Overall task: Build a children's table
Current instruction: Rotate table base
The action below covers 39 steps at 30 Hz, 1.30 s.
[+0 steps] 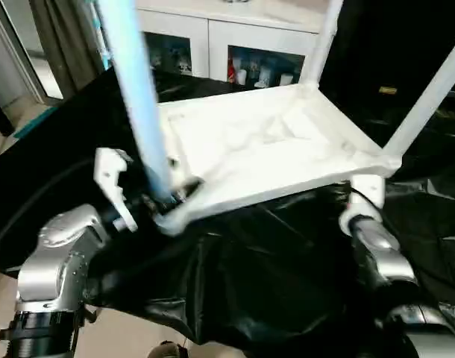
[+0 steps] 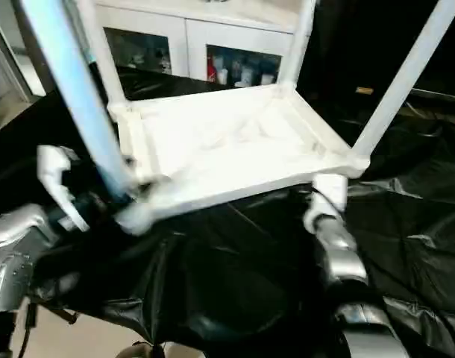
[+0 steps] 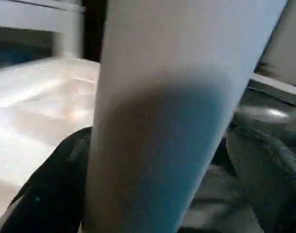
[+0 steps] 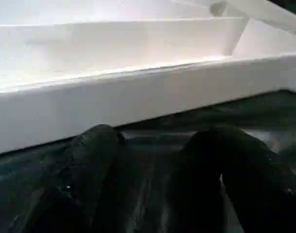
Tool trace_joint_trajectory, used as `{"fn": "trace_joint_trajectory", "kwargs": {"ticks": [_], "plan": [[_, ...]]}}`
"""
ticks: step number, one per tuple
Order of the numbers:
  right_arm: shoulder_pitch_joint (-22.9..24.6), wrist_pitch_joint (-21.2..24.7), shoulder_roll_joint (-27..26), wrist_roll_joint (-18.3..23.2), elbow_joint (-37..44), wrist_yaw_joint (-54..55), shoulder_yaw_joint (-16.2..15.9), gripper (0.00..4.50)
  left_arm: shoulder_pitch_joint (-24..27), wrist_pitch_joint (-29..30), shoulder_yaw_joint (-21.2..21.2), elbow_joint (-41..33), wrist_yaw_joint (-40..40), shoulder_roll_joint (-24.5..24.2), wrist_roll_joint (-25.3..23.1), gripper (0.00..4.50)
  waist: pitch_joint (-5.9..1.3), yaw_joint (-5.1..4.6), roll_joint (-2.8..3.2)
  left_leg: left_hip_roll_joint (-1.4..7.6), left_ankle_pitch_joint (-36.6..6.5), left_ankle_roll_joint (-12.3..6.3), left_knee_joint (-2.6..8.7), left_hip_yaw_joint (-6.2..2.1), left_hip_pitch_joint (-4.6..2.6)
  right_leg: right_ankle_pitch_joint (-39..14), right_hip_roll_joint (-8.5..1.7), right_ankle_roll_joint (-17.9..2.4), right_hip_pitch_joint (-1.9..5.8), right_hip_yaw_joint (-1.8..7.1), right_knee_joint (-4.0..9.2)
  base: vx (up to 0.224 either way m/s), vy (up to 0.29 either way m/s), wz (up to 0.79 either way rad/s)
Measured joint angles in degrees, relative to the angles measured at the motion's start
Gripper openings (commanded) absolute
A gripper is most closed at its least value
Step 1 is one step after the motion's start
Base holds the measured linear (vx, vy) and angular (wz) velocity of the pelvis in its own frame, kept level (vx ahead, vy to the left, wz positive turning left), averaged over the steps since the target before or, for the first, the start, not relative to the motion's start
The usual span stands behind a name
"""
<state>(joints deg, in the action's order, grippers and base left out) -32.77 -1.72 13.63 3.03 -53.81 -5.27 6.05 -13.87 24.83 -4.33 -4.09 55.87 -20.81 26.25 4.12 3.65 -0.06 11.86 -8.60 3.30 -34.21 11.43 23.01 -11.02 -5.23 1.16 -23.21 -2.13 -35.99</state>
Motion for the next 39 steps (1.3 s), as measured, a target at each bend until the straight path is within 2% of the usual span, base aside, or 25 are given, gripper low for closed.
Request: {"fn": "trace_joint_trajectory", "kwargs": {"ticks": [7, 13, 19, 26, 33, 39], "plan": [[-3.7, 0.1, -0.7, -1.4, -5.2, 0.1, -1.0, 3.55, -0.9, 6.5, 6.4, -3.4, 5.1, 0.0, 4.4, 4.46, -0.22, -0.51, -0.37, 0.01, 0.0, 0.00, -0.06, 0.00, -0.07, 0.0, 0.00, 0.0, 0.00, 0.01, -0.13, 0.000, 0.000, 0.00], [-5.2, -0.1, -4.1, -1.7, -6.1, -1.0, -2.1, 3.55, -5.4, 6.8, 11.2, -2.2, 6.7, 4.1, 4.4, 4.46, -0.22, -1.75, -0.37, 0.04, 0.0, 0.02, -0.05, -0.09, -0.19, 0.1, 0.02, -0.2, -0.02, -0.08, -0.18, 0.000, 0.000, 0.00], [-5.4, -1.2, -5.5, -2.2, -6.5, -2.5, -2.7, 3.55, -8.1, 6.1, 14.8, 0.7, 7.1, 7.9, 4.2, 4.46, -0.22, -1.83, -0.37, 0.04, 0.0, 0.02, -0.07, -0.07, -0.25, 0.2, 0.03, -0.2, -0.02, -0.06, -0.17, 0.000, 0.000, 0.00], [-6.1, -1.4, -6.6, -2.7, -7.3, -5.3, -3.3, 3.55, -13.5, 2.7, 18.9, 7.2, 6.8, 13.7, 1.0, 4.46, -0.23, -1.95, -0.38, 0.05, 0.0, 0.01, -0.09, -0.07, -0.41, 0.2, 0.03, -0.2, -0.01, -0.05, -0.16, 0.000, 0.000, 0.00], [-6.1, -1.5, -8.1, -2.6, -7.2, -9.1, -3.5, 3.55, -14.2, -1.1, 20.5, 10.1, 4.7, 16.4, -1.4, 4.46, -0.25, -1.96, -0.33, 0.06, 0.0, 0.02, -0.03, -0.08, -0.62, 0.2, 0.04, -0.3, 0.00, -0.07, -0.16, 0.000, 0.000, 0.00], [-6.4, -2.5, -8.7, -2.8, -7.9, -8.6, -3.8, 3.55, -16.3, -7.4, 21.1, 16.8, -1.6, 16.7, -8.2, 4.46, -0.25, -1.73, -0.32, 0.06, 0.0, 0.02, -0.03, -0.09, -0.64, 0.3, 0.04, -0.4, 0.03, -0.08, -0.16, 0.000, 0.000, 0.00]]}}
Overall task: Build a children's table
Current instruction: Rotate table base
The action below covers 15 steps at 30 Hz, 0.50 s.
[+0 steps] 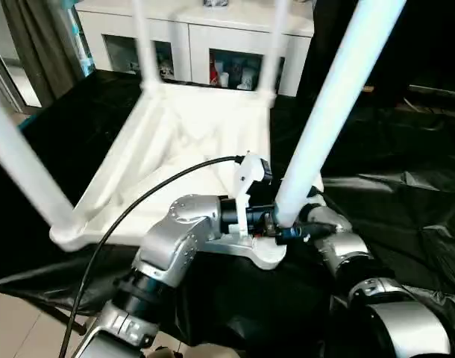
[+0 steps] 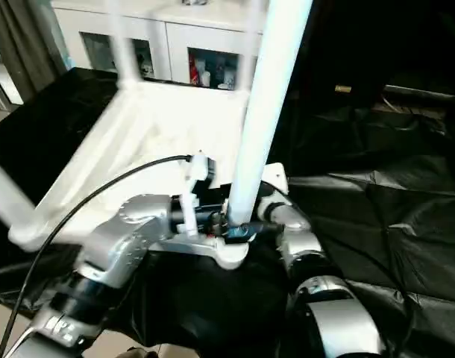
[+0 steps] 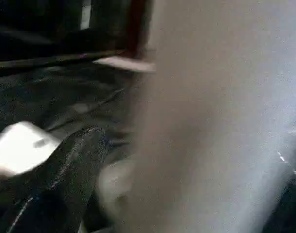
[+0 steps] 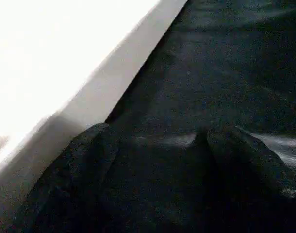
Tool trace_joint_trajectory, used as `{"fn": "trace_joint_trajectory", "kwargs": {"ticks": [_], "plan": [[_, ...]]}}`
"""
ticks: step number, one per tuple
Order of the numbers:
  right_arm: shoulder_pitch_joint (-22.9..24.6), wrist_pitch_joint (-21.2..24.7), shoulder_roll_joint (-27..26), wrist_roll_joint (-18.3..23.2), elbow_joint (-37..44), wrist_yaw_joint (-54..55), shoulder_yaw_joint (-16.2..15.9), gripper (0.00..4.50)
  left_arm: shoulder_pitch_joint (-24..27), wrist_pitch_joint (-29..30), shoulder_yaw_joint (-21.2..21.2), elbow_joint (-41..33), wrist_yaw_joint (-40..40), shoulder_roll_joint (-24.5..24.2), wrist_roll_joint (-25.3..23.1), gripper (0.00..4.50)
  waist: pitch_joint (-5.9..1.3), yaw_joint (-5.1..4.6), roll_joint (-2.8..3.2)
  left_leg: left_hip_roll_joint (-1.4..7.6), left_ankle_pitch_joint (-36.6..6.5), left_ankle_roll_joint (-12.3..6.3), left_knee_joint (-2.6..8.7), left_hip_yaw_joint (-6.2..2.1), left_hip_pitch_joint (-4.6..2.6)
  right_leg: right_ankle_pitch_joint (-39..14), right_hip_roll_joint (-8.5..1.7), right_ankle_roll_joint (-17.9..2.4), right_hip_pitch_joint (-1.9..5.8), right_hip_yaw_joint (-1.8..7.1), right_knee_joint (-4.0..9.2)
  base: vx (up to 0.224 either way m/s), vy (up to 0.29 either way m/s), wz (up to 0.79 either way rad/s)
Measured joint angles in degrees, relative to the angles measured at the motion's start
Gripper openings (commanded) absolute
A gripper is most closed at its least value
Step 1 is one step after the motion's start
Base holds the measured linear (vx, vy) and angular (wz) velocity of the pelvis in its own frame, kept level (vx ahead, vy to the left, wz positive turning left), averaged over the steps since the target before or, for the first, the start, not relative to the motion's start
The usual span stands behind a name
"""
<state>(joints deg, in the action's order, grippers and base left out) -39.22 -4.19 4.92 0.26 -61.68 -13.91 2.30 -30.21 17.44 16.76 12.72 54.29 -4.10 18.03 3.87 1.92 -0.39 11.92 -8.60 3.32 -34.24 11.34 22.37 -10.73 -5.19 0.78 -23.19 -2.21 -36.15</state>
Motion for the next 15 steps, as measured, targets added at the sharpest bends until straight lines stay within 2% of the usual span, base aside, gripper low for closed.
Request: {"fn": "trace_joint_trajectory", "kwargs": {"ticks": [5, 8, 14, 15], "plan": [[-1.2, -0.4, 2.0, 0.4, -0.4, -0.2, 1.0, 3.55, -1.3, -4.1, 0.0, 3.2, -2.6, -1.6, -3.6, 4.46, 0.01, 0.45, 0.09, -0.05, 0.0, 0.00, -0.01, 0.01, 0.02, 0.1, -0.05, -0.1, 0.01, 0.02, 0.02, 0.000, 0.000, 0.00], [-1.6, -1.1, 6.4, 1.4, 0.3, -3.0, 2.2, 3.55, -1.2, -5.4, -0.9, 3.6, -2.0, -3.7, -3.6, 4.46, -0.12, 0.61, 0.30, -0.05, 0.0, 0.00, -0.01, 0.01, -0.07, 0.1, -0.05, -0.2, 0.06, 0.01, 0.02, 0.000, 0.000, 0.00], [2.5, -2.4, 14.1, 1.2, 6.4, -16.8, 0.0, 3.55, 1.7, -5.4, -1.5, 5.0, 7.5, -12.9, -3.2, 4.46, -0.18, 0.75, 0.48, -0.03, 0.0, 0.01, 0.09, -0.13, -0.19, 0.2, -0.02, -0.2, 0.02, -0.14, 0.02, 0.000, 0.000, 0.00], [3.8, -2.5, 14.9, 1.2, 8.2, -19.7, -0.8, 3.55, 1.7, -5.4, -1.4, 5.2, 9.3, -14.0, -3.2, 4.29, -0.19, 1.01, 0.53, -0.03, 0.0, 0.01, 0.09, -0.11, -0.18, 0.2, -0.02, -0.2, 0.03, -0.11, 0.02, 0.000, 0.000, 0.00]]}}
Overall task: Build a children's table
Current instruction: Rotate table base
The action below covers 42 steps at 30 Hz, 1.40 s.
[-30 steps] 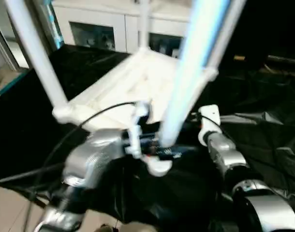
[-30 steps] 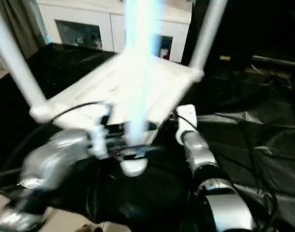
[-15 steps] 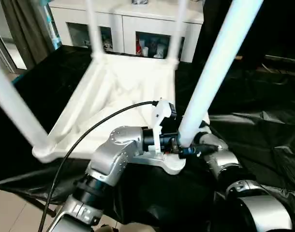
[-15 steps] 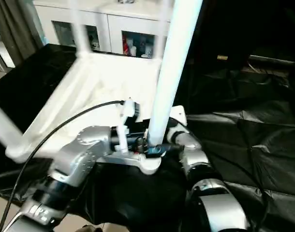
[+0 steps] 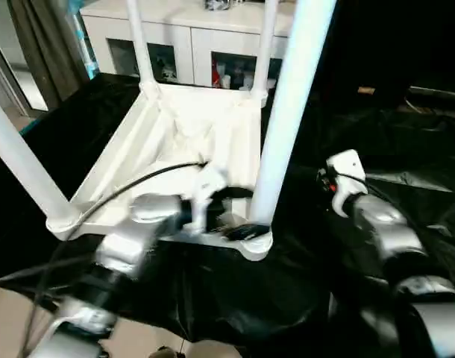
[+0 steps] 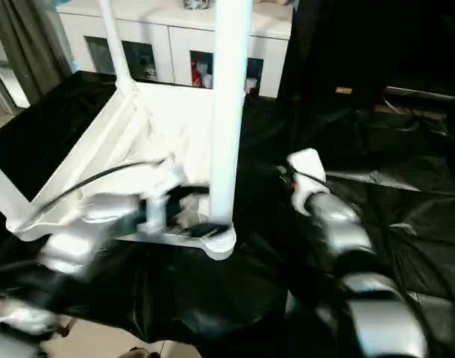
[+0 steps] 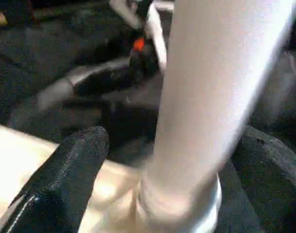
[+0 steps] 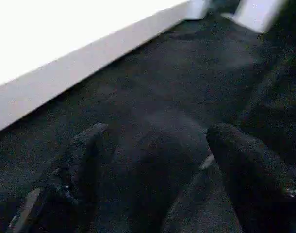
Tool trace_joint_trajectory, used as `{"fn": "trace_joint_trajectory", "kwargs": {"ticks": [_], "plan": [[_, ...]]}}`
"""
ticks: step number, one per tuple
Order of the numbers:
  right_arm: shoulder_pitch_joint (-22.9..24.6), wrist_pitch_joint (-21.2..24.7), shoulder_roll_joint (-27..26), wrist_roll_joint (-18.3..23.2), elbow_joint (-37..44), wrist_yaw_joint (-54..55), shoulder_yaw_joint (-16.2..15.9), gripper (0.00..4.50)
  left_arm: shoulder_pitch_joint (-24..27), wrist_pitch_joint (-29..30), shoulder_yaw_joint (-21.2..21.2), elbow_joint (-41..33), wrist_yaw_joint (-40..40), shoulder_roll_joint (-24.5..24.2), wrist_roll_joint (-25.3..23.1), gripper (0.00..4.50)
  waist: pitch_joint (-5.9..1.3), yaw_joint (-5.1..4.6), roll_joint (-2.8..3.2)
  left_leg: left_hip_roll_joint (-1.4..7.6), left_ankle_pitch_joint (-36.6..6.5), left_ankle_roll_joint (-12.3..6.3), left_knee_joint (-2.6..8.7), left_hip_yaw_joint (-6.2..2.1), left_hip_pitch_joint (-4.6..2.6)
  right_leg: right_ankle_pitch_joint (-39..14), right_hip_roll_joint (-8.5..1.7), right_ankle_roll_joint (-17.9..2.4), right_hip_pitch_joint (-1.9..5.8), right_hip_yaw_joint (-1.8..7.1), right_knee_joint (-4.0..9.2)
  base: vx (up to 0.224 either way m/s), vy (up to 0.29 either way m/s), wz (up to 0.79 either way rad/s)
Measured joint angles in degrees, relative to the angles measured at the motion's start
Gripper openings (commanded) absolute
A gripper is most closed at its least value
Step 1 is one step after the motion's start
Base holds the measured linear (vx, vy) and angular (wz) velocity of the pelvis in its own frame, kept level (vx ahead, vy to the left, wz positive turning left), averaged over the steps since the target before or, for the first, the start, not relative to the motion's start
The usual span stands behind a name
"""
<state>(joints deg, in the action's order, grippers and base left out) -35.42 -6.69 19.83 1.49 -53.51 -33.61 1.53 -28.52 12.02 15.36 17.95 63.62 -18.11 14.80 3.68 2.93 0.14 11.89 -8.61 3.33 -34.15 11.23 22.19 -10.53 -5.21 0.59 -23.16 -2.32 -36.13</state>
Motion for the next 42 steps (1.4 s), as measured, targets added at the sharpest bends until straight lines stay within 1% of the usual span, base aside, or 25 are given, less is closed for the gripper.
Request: {"fn": "trace_joint_trajectory", "kwargs": {"ticks": [3, 4, 5, 6, 7, 8, 9, 13, 15, 17, 19, 22, 23, 24, 26, 28, 29, 30, 34, 36, 37, 39, 40, 41, 42], "plan": [[3.1, 0.3, 2.9, 0.1, 5.0, -6.8, -2.2, 3.55, -0.6, -1.6, 1.0, 2.1, 2.9, -1.8, -1.0, 4.29, -0.01, 0.69, 0.23, -0.03, 0.0, 0.00, -0.02, 0.11, 0.02, 0.0, -0.04, 0.0, 0.01, 0.08, 0.09, 0.000, 0.000, 0.00], [4.8, 0.8, 4.8, 0.2, 7.9, -9.7, -3.1, 3.55, -1.5, -2.8, 1.7, 3.9, 3.5, -2.1, -1.9, 4.01, 0.00, 1.15, 0.26, -0.03, 0.0, -0.01, -0.03, 0.09, 0.09, 0.0, -0.05, 0.0, 0.01, 0.05, 0.13, 0.000, 0.000, 0.00], [6.2, 1.6, 6.7, 0.4, 10.6, -12.3, -3.7, 3.55, -2.4, -4.2, 2.5, 6.0, 3.9, -2.6, -3.1, 4.01, -0.03, 1.71, 0.37, -0.03, 0.0, -0.01, -0.03, 0.11, 0.11, 0.0, -0.05, 0.0, 0.02, 0.07, 0.18, 0.000, 0.000, 0.00], [7.4, 2.2, 8.5, 0.7, 12.9, -14.6, -4.2, 3.55, -3.4, -5.5, 3.2, 8.1, 4.4, -3.3, -4.3, 3.90, -0.03, 2.13, 0.44, -0.03, 0.0, -0.02, -0.03, 0.12, 0.10, 0.0, -0.05, 0.0, 0.02, 0.08, 0.20, 0.000, 0.000, 0.00], [8.4, 2.7, 9.9, 0.9, 15.1, -16.7, -4.3, 3.55, -4.1, -6.6, 3.5, 10.0, 5.0, -4.3, -5.6, 3.85, -0.06, 2.27, 0.50, -0.03, 0.0, -0.01, -0.03, 0.12, 0.10, 0.0, -0.05, 0.0, 0.02, 0.08, 0.21, 0.000, 0.000, 0.00], [8.6, 2.9, 10.4, 1.1, 15.8, -17.7, -4.3, 3.55, -4.3, -7.1, 3.6, 10.9, 5.2, -4.6, -6.1, 3.73, -0.07, 2.28, 0.52, -0.03, 0.0, -0.01, -0.02, 0.12, 0.09, 0.0, -0.05, 0.0, 0.03, 0.09, 0.21, 0.000, 0.000, 0.00], [9.5, 4.2, 11.4, 1.4, 17.9, -19.0, -4.2, 3.55, -5.5, -7.9, 4.3, 12.9, 5.9, -4.6, -7.3, 3.58, -0.06, 2.33, 0.53, -0.03, 0.0, -0.02, -0.02, 0.12, 0.11, 0.0, -0.05, 0.0, 0.02, 0.07, 0.22, 0.000, 0.000, 0.00], [11.8, 7.8, 13.6, 3.2, 24.7, -22.6, -4.3, 3.55, -7.7, -8.9, 6.2, 15.7, 8.2, -4.1, -9.2, 3.39, -0.05, 2.41, 0.73, -0.03, 0.0, -0.02, -0.01, 0.12, 0.10, 0.0, -0.05, 0.0, 0.02, 0.08, 0.24, 0.000, 0.000, 0.00], [14.0, 10.2, 15.5, 4.2, 29.0, -24.6, -4.3, 3.55, -8.6, -10.4, 7.1, 18.0, 8.8, -4.0, -10.2, 3.05, -0.05, 2.46, 0.84, -0.02, 0.0, -0.02, -0.01, 0.11, 0.09, 0.0, -0.05, 0.0, 0.03, 0.07, 0.24, 0.000, 0.000, 0.00], [15.8, 12.4, 16.7, 5.5, 32.4, -26.5, -4.3, 3.55, -9.1, -12.0, 7.4, 20.4, 8.9, -3.9, -11.1, 3.01, -0.05, 2.54, 0.92, -0.02, 0.0, -0.02, 0.00, 0.11, 0.09, 0.0, -0.05, 0.0, 0.03, 0.06, 0.26, 0.000, 0.000, 0.00], [17.8, 14.7, 17.8, 6.7, 35.9, -28.4, -4.3, 3.55, -10.2, -13.9, 7.7, 23.0, 9.4, -3.5, -12.0, 2.69, -0.06, 2.56, 0.97, -0.02, 0.0, -0.02, 0.01, 0.10, 0.09, 0.0, -0.05, 0.0, 0.03, 0.05, 0.27, 0.000, 0.000, 0.00], [19.2, 17.1, 18.6, 8.2, 38.9, -30.5, -4.4, 3.55, -10.8, -15.2, 7.7, 24.8, 9.9, -3.3, -12.5, 2.48, -0.10, 2.47, 1.16, -0.03, 0.0, -0.02, 0.01, 0.10, 0.06, 0.0, -0.06, 0.0, 0.04, 0.06, 0.29, 0.000, 0.000, 0.00], [19.6, 17.7, 19.0, 8.6, 39.8, -30.9, -4.4, 3.55, -11.1, -15.5, 7.8, 25.3, 10.0, -3.2, -12.5, 2.48, -0.09, 2.51, 1.17, -0.03, 0.0, -0.02, 0.01, 0.10, 0.07, 0.0, -0.06, 0.0, 0.04, 0.06, 0.29, 0.000, 0.000, 0.00], [20.1, 18.8, 19.3, 9.3, 40.9, -31.4, -4.4, 3.55, -11.7, -16.0, 8.0, 26.3, 10.3, -3.2, -12.9, 2.16, -0.09, 2.57, 1.17, -0.02, 0.0, -0.02, 0.02, 0.09, 0.06, 0.0, -0.06, 0.0, 0.05, 0.04, 0.29, 0.000, 0.000, 0.00], [20.5, 20.2, 19.7, 10.0, 42.4, -32.0, -4.4, 3.55, -12.3, -16.9, 8.1, 27.6, 10.6, -3.1, -13.5, 2.14, -0.11, 2.60, 1.23, -0.02, 0.0, -0.02, 0.02, 0.09, 0.04, -0.1, -0.06, 0.1, 0.05, 0.05, 0.29, 0.000, 0.000, 0.00], [21.2, 21.2, 20.0, 10.1, 43.8, -32.0, -4.4, 3.55, -12.6, -17.6, 8.0, 28.5, 10.7, -2.9, -13.5, 2.08, -0.12, 2.61, 1.25, -0.02, 0.0, -0.02, 0.02, 0.09, 0.00, -0.2, -0.06, 0.3, 0.08, 0.05, 0.29, 0.000, 0.000, 0.00], [21.5, 21.6, 20.0, 10.1, 44.2, -32.0, -4.4, 3.55, -12.7, -17.9, 8.0, 28.8, 10.8, -2.9, -13.6, 1.95, -0.12, 2.59, 1.25, -0.02, 0.0, -0.02, 0.02, 0.09, -0.02, -0.2, -0.06, 0.3, 0.09, 0.05, 0.29, 0.000, 0.000, 0.00], [21.6, 21.8, 20.0, 10.1, 44.4, -32.0, -4.4, 3.55, -12.8, -18.2, 8.0, 29.2, 10.9, -2.9, -13.7, 1.72, -0.13, 2.57, 1.28, -0.03, 0.0, -0.02, 0.02, 0.09, -0.03, -0.2, -0.06, 0.3, 0.09, 0.05, 0.29, 0.000, 0.000, 0.00], [21.8, 22.7, 20.0, 10.2, 44.7, -32.0, -4.4, 3.55, -13.0, -19.1, 7.9, 30.3, 11.1, -3.0, -14.1, 1.65, -0.16, 2.36, 1.32, -0.03, 0.0, -0.01, 0.02, 0.09, -0.11, -0.2, -0.07, 0.3, 0.11, 0.05, 0.30, 0.000, 0.000, 0.00], [22.1, 23.1, 20.3, 10.2, 45.7, -32.0, -4.4, 3.55, -13.2, -19.8, 7.9, 30.8, 11.3, -3.0, -14.5, 1.28, -0.16, 2.34, 1.31, -0.03, 0.0, -0.01, 0.03, 0.09, -0.12, -0.2, -0.07, 0.3, 0.11, 0.05, 0.30, 0.000, 0.000, 0.00], [22.1, 23.3, 20.5, 10.2, 46.0, -31.9, -4.4, 3.55, -13.3, -19.9, 7.9, 31.1, 11.5, -3.0, -14.5, 1.28, -0.16, 2.32, 1.32, -0.03, 0.0, -0.01, 0.03, 0.09, -0.13, -0.2, -0.07, 0.3, 0.11, 0.05, 0.30, 0.000, 0.000, 0.00], [22.1, 23.5, 20.7, 10.2, 46.2, -31.9, -4.4, 3.55, -13.6, -20.1, 7.9, 31.8, 11.9, -3.0, -14.5, 1.01, -0.16, 2.28, 1.31, -0.03, 0.0, -0.01, 0.03, 0.08, -0.14, -0.2, -0.07, 0.3, 0.12, 0.05, 0.30, 0.000, 0.000, 0.00], [22.1, 23.6, 20.7, 10.2, 46.2, -31.9, -4.4, 3.55, -13.7, -20.2, 7.9, 32.0, 11.9, -3.0, -14.5, 1.01, -0.16, 2.25, 1.32, -0.03, 0.0, -0.01, 0.03, 0.09, -0.15, -0.2, -0.07, 0.3, 0.12, 0.05, 0.30, 0.000, 0.000, 0.00], [22.1, 23.6, 20.7, 10.2, 46.2, -31.9, -4.4, 3.55, -13.7, -20.4, 7.9, 32.1, 12.0, -3.0, -14.6, 0.83, -0.17, 2.25, 1.33, -0.03, 0.0, -0.01, 0.03, 0.08, -0.15, -0.2, -0.07, 0.3, 0.11, 0.05, 0.30, 0.000, 0.000, 0.00], [22.1, 23.6, 20.7, 10.2, 46.2, -31.9, -4.4, 3.55, -13.7, -20.7, 7.9, 32.3, 12.3, -3.0, -14.7, 0.79, -0.17, 2.25, 1.33, -0.03, 0.0, -0.01, 0.04, 0.09, -0.15, -0.2, -0.07, 0.3, 0.12, 0.05, 0.30, 0.000, 0.000, 0.00]]}}
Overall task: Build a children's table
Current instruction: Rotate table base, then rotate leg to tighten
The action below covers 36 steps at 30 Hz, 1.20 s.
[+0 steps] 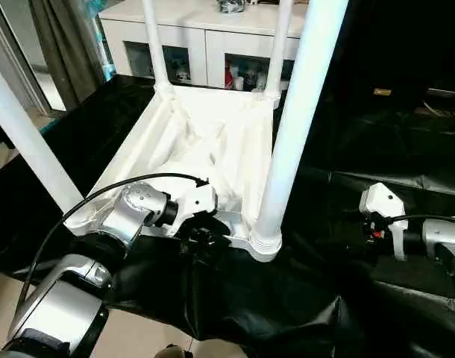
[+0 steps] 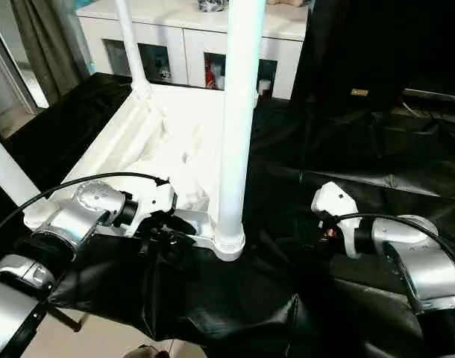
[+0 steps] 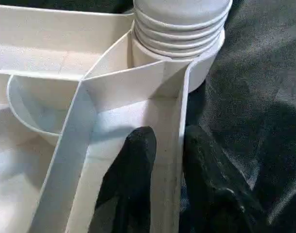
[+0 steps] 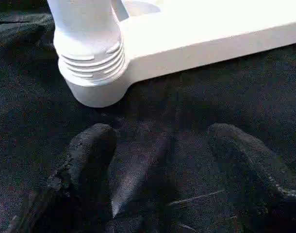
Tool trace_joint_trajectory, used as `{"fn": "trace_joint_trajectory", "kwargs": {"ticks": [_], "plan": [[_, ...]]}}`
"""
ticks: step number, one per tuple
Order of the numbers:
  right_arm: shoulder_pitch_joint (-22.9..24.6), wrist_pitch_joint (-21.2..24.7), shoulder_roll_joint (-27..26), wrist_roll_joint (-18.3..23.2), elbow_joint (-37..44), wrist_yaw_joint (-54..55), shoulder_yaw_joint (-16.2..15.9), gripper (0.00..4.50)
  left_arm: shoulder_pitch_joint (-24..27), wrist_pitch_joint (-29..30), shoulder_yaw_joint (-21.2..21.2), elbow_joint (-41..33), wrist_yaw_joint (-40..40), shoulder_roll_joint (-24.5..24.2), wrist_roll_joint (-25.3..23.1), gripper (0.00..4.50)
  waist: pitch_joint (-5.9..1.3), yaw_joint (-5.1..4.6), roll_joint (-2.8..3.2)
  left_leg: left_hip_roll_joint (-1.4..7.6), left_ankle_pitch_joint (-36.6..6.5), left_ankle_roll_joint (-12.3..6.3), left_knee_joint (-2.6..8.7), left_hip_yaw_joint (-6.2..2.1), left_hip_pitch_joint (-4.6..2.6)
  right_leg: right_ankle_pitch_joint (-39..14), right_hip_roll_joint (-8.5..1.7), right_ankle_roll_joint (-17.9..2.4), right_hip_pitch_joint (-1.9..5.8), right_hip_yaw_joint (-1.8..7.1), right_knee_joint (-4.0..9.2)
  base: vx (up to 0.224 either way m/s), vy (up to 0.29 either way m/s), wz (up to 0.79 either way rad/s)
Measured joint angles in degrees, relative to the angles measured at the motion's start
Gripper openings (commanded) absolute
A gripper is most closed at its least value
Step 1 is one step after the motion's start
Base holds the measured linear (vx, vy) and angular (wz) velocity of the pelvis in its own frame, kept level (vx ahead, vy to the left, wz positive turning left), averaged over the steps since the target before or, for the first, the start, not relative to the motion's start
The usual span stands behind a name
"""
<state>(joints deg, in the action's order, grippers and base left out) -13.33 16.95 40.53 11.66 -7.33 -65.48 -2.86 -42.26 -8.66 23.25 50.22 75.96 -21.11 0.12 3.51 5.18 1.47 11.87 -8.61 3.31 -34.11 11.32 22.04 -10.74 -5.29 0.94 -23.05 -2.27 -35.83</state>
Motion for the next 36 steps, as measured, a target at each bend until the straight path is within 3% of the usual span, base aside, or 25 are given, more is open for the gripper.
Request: {"fn": "trace_joint_trajectory", "kwargs": {"ticks": [10, 17, 24, 36], "plan": [[0.0, 0.4, 0.0, 0.0, 0.1, -0.1, -0.2, 3.55, -0.3, -1.7, 0.0, 1.2, 0.7, -0.1, -0.6, 0.00, 0.01, -0.14, -0.02, 0.00, 0.0, 0.00, 0.00, -0.01, -0.06, 0.0, -0.03, 0.0, -0.01, -0.04, 0.19, 0.000, 0.000, 0.00], [0.0, 0.3, -3.7, 0.0, 0.5, 1.3, -2.4, 3.86, -0.3, 0.3, -1.1, 0.6, -3.3, 2.1, -1.3, 0.00, -0.05, -0.28, 0.13, -0.10, 0.0, -0.01, 0.18, 0.01, -0.10, 0.1, -0.10, -0.2, -0.02, -0.07, 0.90, 0.000, 0.000, 0.00], [0.2, -0.8, -6.8, -0.2, 0.3, 3.6, -3.2, 4.42, 1.3, 4.9, -1.9, -2.5, -8.0, 5.7, -1.8, 0.00, -0.62, -0.16, 1.03, -0.13, -0.1, -0.10, 0.23, 0.04, -0.17, 0.1, -0.12, -0.2, -0.01, -0.04, 0.86, 0.000, 0.000, 0.00], [-5.2, -3.7, -14.3, -2.3, -5.3, 9.6, -5.2, 4.42, 1.5, 7.7, -1.9, -4.5, -11.7, 8.7, -3.3, 0.00, -0.80, 0.02, 1.26, -0.15, -0.1, -0.13, 0.35, 0.05, -0.07, 0.1, -0.12, -0.1, -0.05, -0.05, 0.88, 0.000, 0.000, 0.00]]}}
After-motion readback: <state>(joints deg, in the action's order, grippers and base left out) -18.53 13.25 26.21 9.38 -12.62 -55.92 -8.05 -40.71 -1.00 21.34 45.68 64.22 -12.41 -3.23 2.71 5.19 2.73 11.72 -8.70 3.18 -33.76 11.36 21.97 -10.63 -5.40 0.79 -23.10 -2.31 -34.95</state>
